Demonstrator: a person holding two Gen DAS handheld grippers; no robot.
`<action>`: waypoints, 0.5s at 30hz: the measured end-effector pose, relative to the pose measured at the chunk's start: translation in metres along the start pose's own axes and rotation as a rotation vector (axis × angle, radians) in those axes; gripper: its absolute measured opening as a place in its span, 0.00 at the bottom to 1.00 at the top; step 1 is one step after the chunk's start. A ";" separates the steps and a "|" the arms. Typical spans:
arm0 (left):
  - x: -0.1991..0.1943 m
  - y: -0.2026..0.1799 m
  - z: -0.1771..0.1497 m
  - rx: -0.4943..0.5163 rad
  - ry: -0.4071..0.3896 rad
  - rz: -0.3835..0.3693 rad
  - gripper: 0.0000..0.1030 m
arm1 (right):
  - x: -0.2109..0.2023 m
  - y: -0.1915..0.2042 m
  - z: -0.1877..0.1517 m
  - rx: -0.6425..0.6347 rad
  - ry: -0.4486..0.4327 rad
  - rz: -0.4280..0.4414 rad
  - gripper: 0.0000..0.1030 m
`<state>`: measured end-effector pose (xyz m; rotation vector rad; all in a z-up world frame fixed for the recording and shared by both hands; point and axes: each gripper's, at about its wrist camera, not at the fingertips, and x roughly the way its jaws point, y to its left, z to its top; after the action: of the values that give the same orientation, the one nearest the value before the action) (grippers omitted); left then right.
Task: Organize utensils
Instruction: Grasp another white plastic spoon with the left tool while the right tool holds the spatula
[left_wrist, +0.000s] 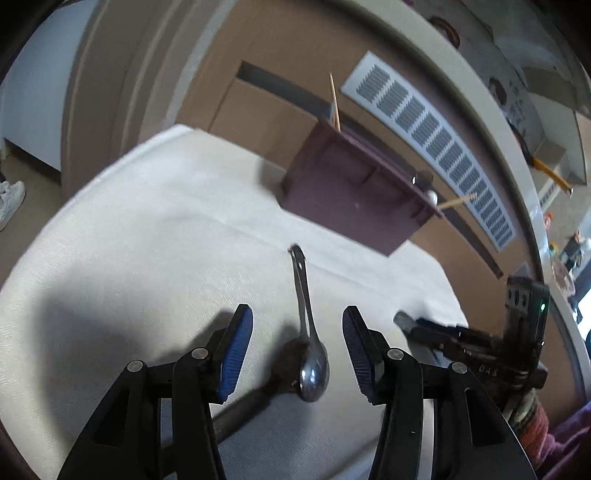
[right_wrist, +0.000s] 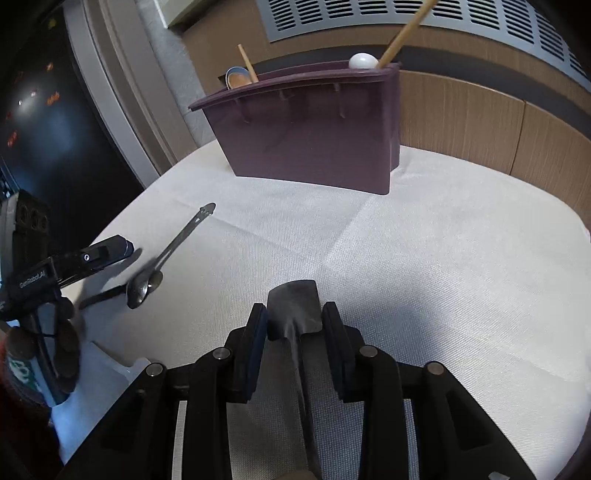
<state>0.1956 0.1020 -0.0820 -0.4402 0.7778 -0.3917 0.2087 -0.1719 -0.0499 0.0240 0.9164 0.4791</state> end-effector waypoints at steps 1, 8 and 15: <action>0.002 0.001 0.000 -0.001 0.016 0.002 0.50 | 0.001 0.002 0.000 -0.007 0.001 -0.010 0.28; -0.001 -0.012 -0.003 0.055 0.000 0.004 0.50 | 0.003 0.005 0.001 -0.039 0.007 -0.024 0.32; 0.004 -0.008 -0.003 0.030 0.023 -0.004 0.50 | 0.006 0.004 0.000 -0.031 0.001 -0.022 0.32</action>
<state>0.1947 0.0930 -0.0816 -0.4093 0.7923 -0.4121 0.2102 -0.1656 -0.0530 -0.0146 0.9096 0.4728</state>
